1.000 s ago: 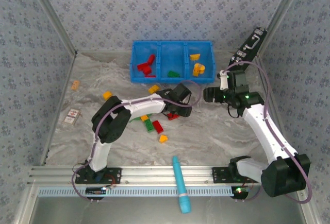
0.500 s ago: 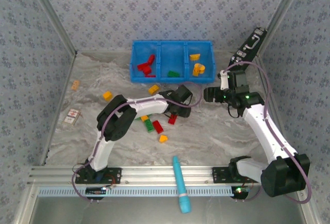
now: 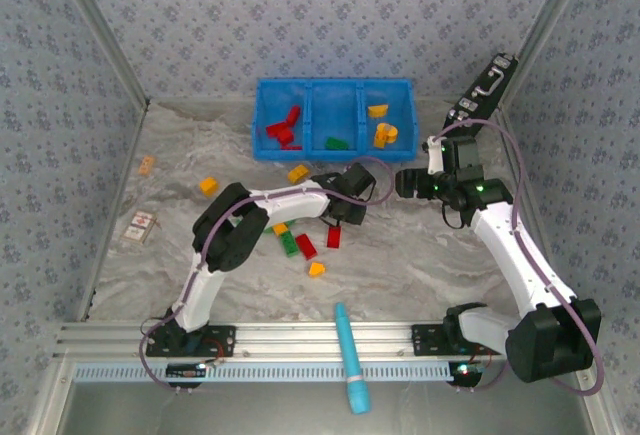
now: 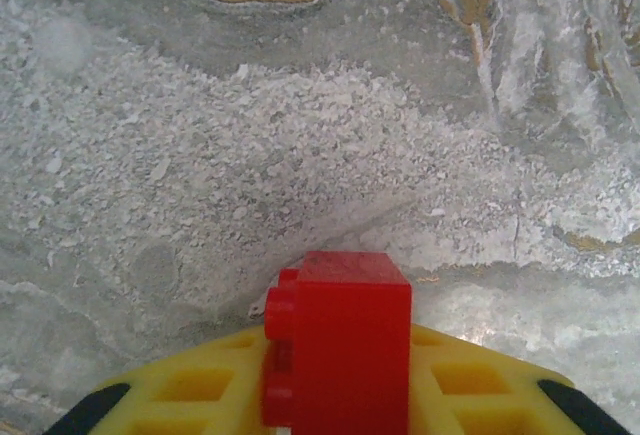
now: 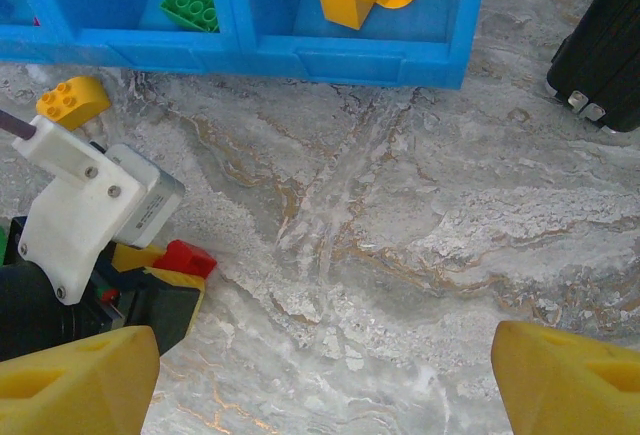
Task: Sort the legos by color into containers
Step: Pick up the lego from the center of the table, then place the lego in the container.
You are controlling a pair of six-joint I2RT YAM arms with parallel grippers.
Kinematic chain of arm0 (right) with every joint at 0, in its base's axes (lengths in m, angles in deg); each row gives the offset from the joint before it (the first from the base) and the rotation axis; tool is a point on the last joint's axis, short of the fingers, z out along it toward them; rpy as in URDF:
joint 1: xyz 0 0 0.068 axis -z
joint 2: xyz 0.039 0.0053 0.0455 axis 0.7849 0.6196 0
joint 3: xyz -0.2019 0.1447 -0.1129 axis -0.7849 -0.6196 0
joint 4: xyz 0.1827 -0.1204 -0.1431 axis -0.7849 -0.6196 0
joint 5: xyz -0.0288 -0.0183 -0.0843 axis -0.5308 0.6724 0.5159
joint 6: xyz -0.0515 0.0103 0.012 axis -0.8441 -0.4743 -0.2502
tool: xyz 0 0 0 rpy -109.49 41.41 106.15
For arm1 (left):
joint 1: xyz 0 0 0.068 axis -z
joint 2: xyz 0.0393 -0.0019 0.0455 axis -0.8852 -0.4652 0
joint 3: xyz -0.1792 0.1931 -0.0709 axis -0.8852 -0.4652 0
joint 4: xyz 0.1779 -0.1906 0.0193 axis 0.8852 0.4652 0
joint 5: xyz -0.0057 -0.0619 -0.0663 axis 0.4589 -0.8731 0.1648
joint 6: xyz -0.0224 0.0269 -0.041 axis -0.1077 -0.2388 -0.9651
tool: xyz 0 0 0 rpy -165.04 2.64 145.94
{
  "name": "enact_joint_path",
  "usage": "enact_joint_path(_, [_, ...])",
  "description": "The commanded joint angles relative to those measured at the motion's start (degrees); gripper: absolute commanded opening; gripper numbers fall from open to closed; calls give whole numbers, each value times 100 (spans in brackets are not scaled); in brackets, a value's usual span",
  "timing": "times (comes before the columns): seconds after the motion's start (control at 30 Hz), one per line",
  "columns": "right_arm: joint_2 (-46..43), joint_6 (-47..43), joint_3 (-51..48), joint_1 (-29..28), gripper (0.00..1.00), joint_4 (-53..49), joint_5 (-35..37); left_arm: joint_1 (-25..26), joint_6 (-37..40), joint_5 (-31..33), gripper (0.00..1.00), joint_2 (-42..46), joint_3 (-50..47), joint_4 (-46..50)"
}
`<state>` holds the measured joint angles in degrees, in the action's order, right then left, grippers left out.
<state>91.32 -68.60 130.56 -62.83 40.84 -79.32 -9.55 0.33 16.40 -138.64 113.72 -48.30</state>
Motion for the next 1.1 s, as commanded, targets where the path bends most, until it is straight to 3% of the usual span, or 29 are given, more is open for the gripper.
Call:
enact_joint_path(0.0, [44,77,3,42,88,17,4,23,32,-101,28,-166,144,-20])
enact_joint_path(0.23, [12,134,-22,50,88,-17,-84,-393,275,-109,20,314,-203,-158])
enact_joint_path(0.6, [37,365,-65,30,89,-48,-104,-1705,1485,69,19,1291,72,-307])
enact_joint_path(0.73, [5,400,-65,12,89,-49,-46,-2098,1861,398,19,1189,273,-646])
enact_joint_path(1.07, [6,621,-9,-166,89,179,-241,-2597,1828,918,18,200,771,-1537])
